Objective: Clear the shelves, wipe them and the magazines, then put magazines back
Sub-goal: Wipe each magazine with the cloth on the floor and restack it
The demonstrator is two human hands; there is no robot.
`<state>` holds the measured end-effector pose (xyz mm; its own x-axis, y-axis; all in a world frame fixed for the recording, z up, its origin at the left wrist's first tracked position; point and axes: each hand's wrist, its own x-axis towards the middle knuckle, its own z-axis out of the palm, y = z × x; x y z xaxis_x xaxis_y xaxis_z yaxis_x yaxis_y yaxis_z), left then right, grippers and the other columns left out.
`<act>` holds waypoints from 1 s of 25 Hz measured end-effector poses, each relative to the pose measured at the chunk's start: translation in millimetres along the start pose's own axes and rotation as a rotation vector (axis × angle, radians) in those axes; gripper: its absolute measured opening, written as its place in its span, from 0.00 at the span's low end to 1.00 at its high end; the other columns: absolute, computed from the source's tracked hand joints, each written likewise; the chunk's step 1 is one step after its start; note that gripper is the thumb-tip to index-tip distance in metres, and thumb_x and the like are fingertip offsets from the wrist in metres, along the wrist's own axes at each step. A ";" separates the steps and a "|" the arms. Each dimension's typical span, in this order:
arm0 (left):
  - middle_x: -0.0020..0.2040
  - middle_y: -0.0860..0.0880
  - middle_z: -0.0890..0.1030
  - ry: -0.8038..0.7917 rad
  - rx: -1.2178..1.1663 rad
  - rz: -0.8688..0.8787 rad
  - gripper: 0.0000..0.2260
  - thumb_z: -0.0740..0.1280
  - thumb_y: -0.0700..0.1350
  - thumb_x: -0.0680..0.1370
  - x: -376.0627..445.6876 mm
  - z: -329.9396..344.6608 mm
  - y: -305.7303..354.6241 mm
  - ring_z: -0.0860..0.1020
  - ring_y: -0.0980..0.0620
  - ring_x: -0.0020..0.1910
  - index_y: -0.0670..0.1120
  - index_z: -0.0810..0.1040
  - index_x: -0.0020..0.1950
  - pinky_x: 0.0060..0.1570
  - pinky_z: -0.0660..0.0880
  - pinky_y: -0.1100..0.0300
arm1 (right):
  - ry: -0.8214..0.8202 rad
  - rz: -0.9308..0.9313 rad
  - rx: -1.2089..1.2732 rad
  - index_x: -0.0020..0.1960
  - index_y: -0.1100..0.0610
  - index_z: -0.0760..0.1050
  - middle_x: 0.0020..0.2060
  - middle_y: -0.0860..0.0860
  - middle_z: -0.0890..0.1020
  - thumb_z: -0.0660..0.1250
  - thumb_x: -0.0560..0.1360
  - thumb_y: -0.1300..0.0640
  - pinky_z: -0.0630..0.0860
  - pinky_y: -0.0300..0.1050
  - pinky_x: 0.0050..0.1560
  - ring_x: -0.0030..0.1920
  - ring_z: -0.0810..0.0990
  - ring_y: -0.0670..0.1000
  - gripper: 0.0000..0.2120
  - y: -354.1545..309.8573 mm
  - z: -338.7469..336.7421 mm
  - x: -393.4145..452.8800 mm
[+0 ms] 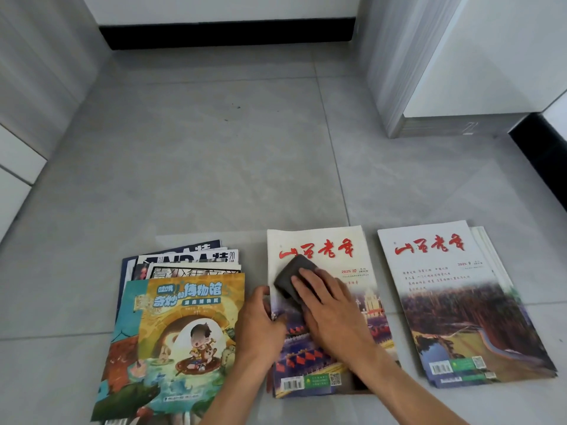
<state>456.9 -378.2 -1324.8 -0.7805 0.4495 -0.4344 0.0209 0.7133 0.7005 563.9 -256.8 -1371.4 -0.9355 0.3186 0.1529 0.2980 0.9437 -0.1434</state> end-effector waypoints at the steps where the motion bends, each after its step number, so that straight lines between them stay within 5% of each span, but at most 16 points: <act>1: 0.46 0.57 0.80 -0.037 -0.010 -0.009 0.19 0.74 0.42 0.73 -0.6 -0.5 1.7 0.80 0.58 0.45 0.55 0.72 0.58 0.49 0.79 0.55 | 0.002 -0.035 -0.038 0.76 0.52 0.64 0.73 0.52 0.69 0.70 0.74 0.57 0.73 0.59 0.68 0.72 0.69 0.57 0.32 13.1 1.3 -1.0; 3: 0.47 0.58 0.80 -0.098 -0.026 -0.022 0.20 0.73 0.42 0.75 -2.9 -1.6 4.3 0.79 0.59 0.44 0.56 0.71 0.61 0.45 0.77 0.63 | 0.030 0.169 -0.064 0.78 0.50 0.61 0.76 0.53 0.67 0.65 0.77 0.60 0.70 0.63 0.70 0.75 0.64 0.60 0.31 38.2 -4.7 5.0; 6: 0.50 0.57 0.82 -0.127 -0.061 0.019 0.25 0.73 0.39 0.75 -3.6 -2.1 4.8 0.80 0.59 0.47 0.58 0.71 0.66 0.46 0.76 0.68 | 0.093 0.534 0.013 0.79 0.50 0.61 0.77 0.55 0.64 0.54 0.82 0.48 0.65 0.66 0.72 0.77 0.60 0.63 0.26 29.0 -6.8 20.9; 10: 0.39 0.60 0.83 -0.126 -0.117 0.057 0.26 0.74 0.37 0.73 -2.1 -5.5 -0.7 0.79 0.64 0.37 0.62 0.75 0.62 0.38 0.74 0.71 | -0.014 -0.039 -0.023 0.78 0.48 0.63 0.76 0.51 0.67 0.54 0.81 0.47 0.68 0.61 0.72 0.76 0.63 0.61 0.25 -5.9 10.4 22.3; 11: 0.39 0.60 0.83 -0.133 -0.117 0.055 0.26 0.74 0.37 0.73 -1.9 -6.4 -0.8 0.79 0.64 0.37 0.64 0.74 0.61 0.38 0.74 0.71 | -0.017 -0.062 -0.030 0.77 0.47 0.63 0.76 0.51 0.67 0.54 0.81 0.48 0.68 0.60 0.72 0.76 0.63 0.60 0.25 10.1 8.6 25.5; 15: 0.49 0.63 0.81 -0.168 -0.124 0.040 0.29 0.73 0.38 0.75 -3.7 -6.0 1.0 0.78 0.66 0.46 0.66 0.68 0.65 0.44 0.74 0.73 | 0.072 0.658 0.081 0.77 0.50 0.64 0.76 0.55 0.66 0.59 0.81 0.52 0.68 0.65 0.70 0.76 0.62 0.63 0.25 44.6 -6.2 51.4; 16: 0.48 0.63 0.81 -0.172 -0.129 0.034 0.29 0.73 0.38 0.75 -3.7 -5.7 1.6 0.79 0.65 0.46 0.64 0.69 0.66 0.45 0.74 0.72 | 0.072 0.638 0.085 0.78 0.50 0.64 0.76 0.55 0.66 0.61 0.80 0.52 0.67 0.65 0.71 0.76 0.61 0.63 0.26 31.4 -4.1 59.4; 20: 0.42 0.57 0.84 -0.173 -0.144 0.020 0.23 0.74 0.38 0.73 -0.9 -7.0 0.3 0.80 0.63 0.39 0.59 0.75 0.63 0.40 0.75 0.69 | -0.041 -0.021 0.061 0.77 0.46 0.63 0.76 0.49 0.66 0.55 0.79 0.49 0.64 0.59 0.74 0.76 0.63 0.58 0.25 8.2 8.2 62.0; 23: 0.43 0.58 0.83 -0.166 -0.125 0.018 0.27 0.73 0.38 0.74 -3.8 -7.9 3.5 0.79 0.64 0.38 0.68 0.69 0.58 0.37 0.73 0.72 | 0.027 0.432 0.101 0.76 0.49 0.66 0.75 0.52 0.68 0.57 0.79 0.50 0.69 0.65 0.70 0.75 0.64 0.60 0.24 37.0 0.7 76.1; 25: 0.38 0.57 0.81 -0.155 -0.118 0.026 0.24 0.73 0.37 0.74 -4.1 -7.4 4.5 0.78 0.65 0.33 0.64 0.72 0.57 0.33 0.71 0.73 | 0.039 0.472 0.154 0.75 0.50 0.67 0.75 0.52 0.68 0.60 0.79 0.52 0.69 0.65 0.69 0.75 0.64 0.61 0.25 16.5 1.6 86.3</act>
<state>455.5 -380.8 -1315.7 -0.6746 0.5510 -0.4913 -0.0407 0.6367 0.7700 487.7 -213.9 -1362.2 -0.6970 0.7134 0.0724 0.6528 0.6730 -0.3477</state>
